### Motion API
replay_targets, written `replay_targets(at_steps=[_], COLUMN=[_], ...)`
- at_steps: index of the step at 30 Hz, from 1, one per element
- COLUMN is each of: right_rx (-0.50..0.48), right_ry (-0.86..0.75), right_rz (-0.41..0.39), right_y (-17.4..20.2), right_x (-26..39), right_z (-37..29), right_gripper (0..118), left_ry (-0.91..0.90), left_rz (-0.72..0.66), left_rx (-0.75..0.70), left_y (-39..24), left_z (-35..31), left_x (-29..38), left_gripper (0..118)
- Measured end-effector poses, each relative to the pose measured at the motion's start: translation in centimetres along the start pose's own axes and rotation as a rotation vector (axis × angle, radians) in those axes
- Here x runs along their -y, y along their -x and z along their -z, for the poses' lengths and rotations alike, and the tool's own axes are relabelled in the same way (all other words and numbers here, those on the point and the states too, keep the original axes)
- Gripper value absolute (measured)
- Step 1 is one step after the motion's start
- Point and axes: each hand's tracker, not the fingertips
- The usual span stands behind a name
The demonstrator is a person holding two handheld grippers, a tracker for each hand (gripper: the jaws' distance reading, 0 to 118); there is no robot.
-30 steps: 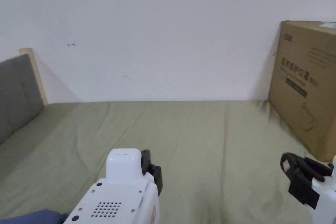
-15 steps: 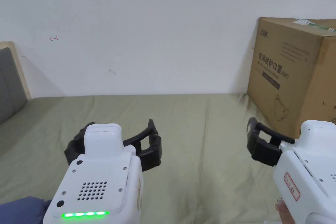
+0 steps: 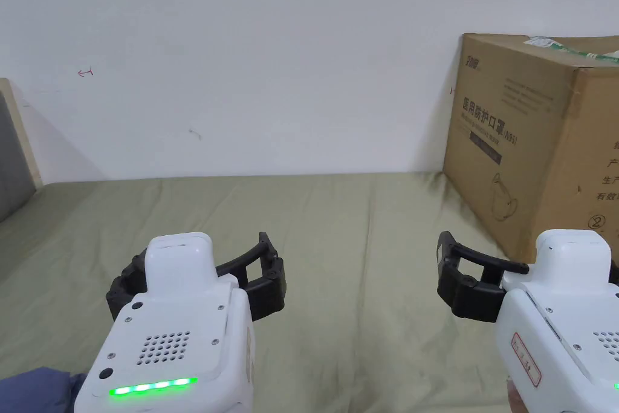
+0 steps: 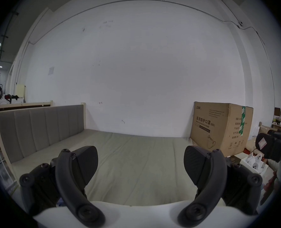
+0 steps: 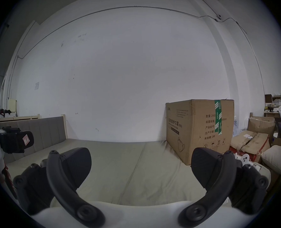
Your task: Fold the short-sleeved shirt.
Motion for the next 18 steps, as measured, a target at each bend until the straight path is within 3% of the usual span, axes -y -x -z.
replay_targets(at_steps=[9, 18], right_rx=[-0.008, -0.014], right_ry=[0.016, 0.020], right_rz=[0.007, -0.016], right_y=[0.3, 0.8], right_x=[-0.1, -0.4], right_z=[0.1, 0.2], right_gripper=[118, 118], left_ry=[0.040, 0.032], left_rz=[-0.044, -0.066], left_rx=[-0.024, 0.052], left_y=[0.6, 0.9], left_z=[0.1, 0.1], left_x=[-0.6, -1.4], left_gripper=[108, 108])
